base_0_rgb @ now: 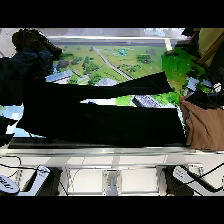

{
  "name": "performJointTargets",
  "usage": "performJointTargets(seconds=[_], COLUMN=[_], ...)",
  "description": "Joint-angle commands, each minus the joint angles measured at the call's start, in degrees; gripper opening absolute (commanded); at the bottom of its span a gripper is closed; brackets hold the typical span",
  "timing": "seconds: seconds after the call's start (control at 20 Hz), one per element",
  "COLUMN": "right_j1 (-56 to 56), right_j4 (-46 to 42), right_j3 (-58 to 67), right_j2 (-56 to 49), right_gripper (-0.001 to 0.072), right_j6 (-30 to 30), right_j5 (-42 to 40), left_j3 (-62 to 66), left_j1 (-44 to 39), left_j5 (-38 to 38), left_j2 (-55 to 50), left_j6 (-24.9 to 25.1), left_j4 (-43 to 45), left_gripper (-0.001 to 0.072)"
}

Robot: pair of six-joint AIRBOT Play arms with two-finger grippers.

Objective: Fold the clothes and pants, and hang the long-sleeved shirts on hangers.

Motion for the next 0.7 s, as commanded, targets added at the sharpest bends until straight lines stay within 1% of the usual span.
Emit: performJointTargets(seconds=[0.0,0.45,0.65], right_j1=[-0.04,-0.04,-0.04], right_j4=[0.02,0.26,0.61], right_j3=[0.00,0.00,0.00], right_j2=[0.02,0.02,0.02], right_gripper=[0.0379,0.0379,0.0379], right_j6=[0.04,0.13,0.72], right_j5=[0.04,0.26,0.79], left_j3=[-0.02,-0.04,-0.20], left_j1=[0.07,0.07,-0.04], left_j5=[0.00,0.79,-0.85], left_j2=[0.04,-0.63,-1.84], left_j6=[0.02,0.00,0.07], left_j4=[-0.15,-1.03,-0.68], left_gripper=[0.0700,0.0700,0.0700])
